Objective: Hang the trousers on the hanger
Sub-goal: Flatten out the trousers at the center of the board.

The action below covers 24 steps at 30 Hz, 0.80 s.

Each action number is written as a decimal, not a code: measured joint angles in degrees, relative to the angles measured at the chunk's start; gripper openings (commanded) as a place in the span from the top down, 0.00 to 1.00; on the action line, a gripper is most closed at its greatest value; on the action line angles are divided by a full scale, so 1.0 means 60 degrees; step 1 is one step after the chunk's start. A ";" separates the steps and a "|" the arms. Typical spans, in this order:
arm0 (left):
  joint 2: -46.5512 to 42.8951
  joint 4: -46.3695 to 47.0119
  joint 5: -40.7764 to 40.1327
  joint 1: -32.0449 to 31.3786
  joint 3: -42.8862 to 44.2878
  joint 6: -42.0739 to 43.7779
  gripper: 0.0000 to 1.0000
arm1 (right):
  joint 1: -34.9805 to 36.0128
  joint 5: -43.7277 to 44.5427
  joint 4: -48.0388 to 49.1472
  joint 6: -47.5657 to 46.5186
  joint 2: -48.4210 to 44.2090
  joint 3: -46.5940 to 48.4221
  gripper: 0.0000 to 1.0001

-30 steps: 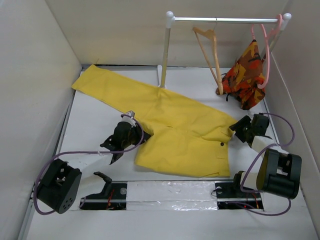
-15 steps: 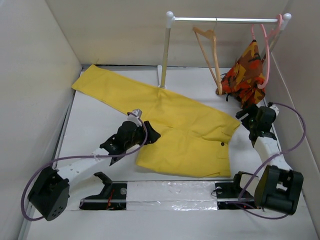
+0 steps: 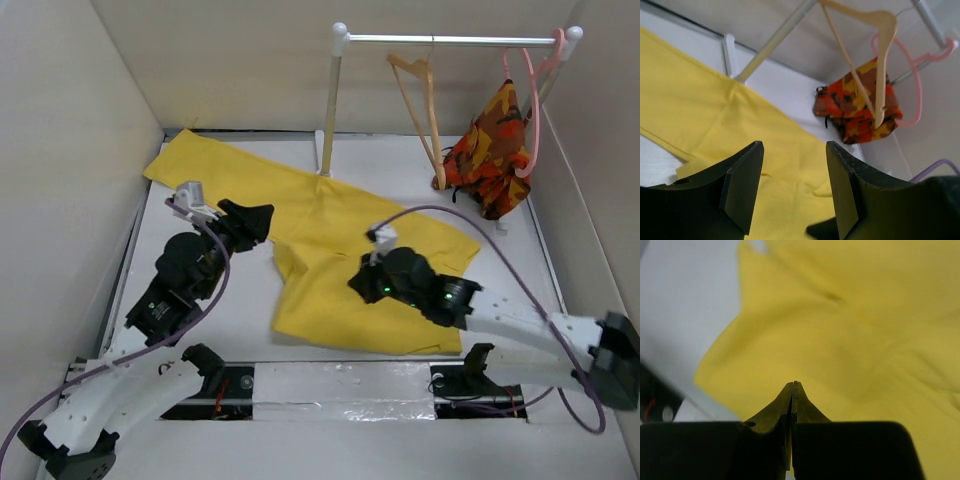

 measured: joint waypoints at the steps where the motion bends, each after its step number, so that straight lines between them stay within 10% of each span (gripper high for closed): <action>1: -0.0131 -0.0131 -0.0189 0.0015 0.0248 0.0025 0.50 | 0.0787 0.0208 -0.0106 -0.0149 0.0688 0.0543 0.94; 8: -0.0834 -0.1213 -0.1264 0.0029 0.1475 0.0342 0.45 | 0.3978 0.0499 -0.0171 -0.2146 0.5180 0.4543 0.33; 24: -0.1282 -0.2401 -0.1883 0.0036 0.2470 0.0776 0.45 | 0.4167 0.0229 -0.2881 -0.5107 1.0517 0.8429 0.31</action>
